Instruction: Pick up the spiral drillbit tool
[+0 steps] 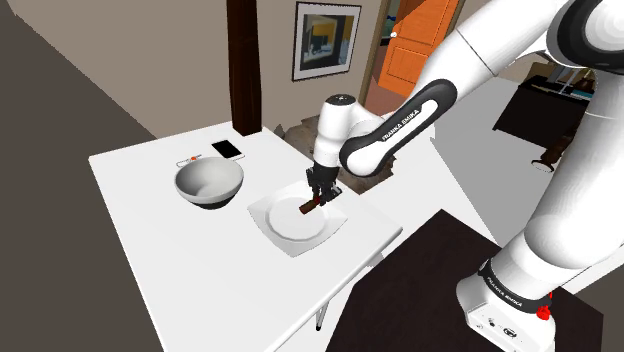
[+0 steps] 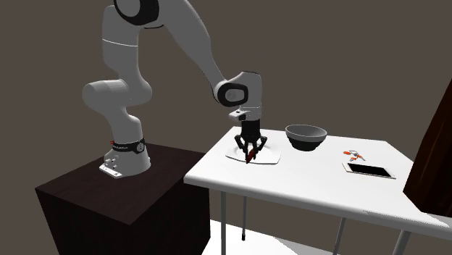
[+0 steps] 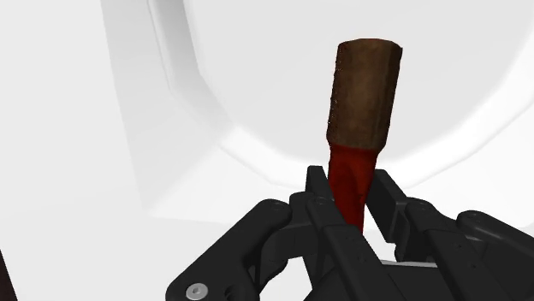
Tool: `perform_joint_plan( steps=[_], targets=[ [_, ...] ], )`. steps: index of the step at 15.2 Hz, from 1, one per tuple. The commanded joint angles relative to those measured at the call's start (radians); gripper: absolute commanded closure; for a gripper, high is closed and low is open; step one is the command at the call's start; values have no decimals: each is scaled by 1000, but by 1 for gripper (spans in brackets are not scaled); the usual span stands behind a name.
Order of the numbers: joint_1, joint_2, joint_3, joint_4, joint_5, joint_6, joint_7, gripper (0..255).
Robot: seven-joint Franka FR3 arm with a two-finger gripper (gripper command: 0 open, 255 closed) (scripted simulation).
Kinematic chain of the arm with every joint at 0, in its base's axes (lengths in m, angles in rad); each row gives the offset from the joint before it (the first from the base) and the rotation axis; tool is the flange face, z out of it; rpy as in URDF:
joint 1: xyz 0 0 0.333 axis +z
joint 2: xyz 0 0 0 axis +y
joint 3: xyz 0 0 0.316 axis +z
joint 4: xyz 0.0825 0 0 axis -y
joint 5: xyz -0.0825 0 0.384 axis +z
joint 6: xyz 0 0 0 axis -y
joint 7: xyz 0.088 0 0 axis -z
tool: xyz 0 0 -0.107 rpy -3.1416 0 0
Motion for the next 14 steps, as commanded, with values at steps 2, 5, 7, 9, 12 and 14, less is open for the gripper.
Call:
perform_joint_plan(
  steps=[2,5,7,9,12,14],
  targets=[
    [-4,-12,8,0,13,-11,-9,255],
    [-19,-51,28,0,53,-43,-37,255],
    [-27,-76,40,1,79,-66,-57,255],
    [-34,-101,50,4,105,-89,-75,255],
    [-42,-138,62,9,142,-124,-102,255],
    [-47,-162,68,14,165,-148,-119,255]
  ],
)
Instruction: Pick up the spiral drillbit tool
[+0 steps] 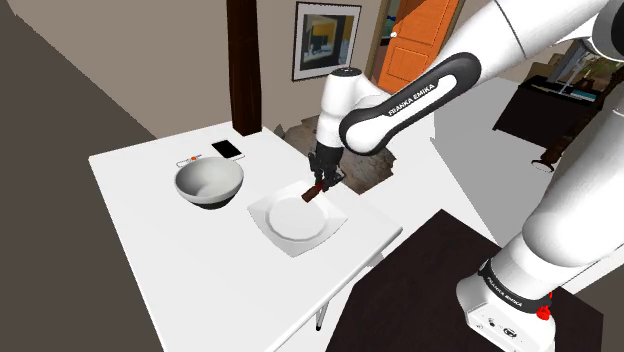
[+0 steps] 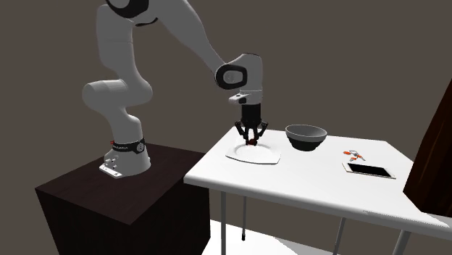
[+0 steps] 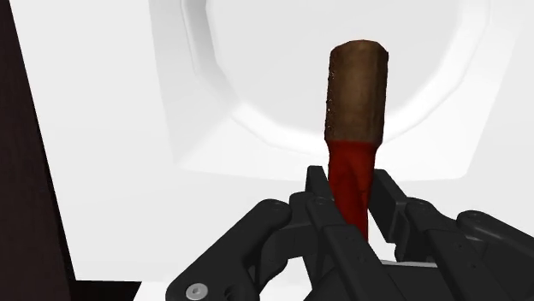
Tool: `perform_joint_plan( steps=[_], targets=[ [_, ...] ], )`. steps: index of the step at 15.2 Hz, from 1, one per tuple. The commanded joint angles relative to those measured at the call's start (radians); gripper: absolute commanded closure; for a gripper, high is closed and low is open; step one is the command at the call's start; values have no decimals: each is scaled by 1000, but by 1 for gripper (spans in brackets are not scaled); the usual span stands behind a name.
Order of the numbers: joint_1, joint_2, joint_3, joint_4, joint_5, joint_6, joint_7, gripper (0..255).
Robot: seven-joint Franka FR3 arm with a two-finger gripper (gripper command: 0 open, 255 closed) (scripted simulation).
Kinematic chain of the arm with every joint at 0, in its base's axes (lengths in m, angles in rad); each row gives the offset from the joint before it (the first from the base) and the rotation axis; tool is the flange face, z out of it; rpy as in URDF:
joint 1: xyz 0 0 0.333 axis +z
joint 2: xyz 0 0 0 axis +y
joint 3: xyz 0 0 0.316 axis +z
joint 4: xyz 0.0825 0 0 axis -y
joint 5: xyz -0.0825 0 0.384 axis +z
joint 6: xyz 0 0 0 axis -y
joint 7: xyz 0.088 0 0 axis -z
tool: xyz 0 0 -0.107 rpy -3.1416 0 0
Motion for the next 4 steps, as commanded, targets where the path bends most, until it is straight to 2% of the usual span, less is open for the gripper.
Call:
perform_joint_plan(
  steps=[1,4],
  targets=[
    [-4,-23,6,8,23,-26,-17,255],
    [-6,-36,8,11,35,-41,-26,255]
  ],
)
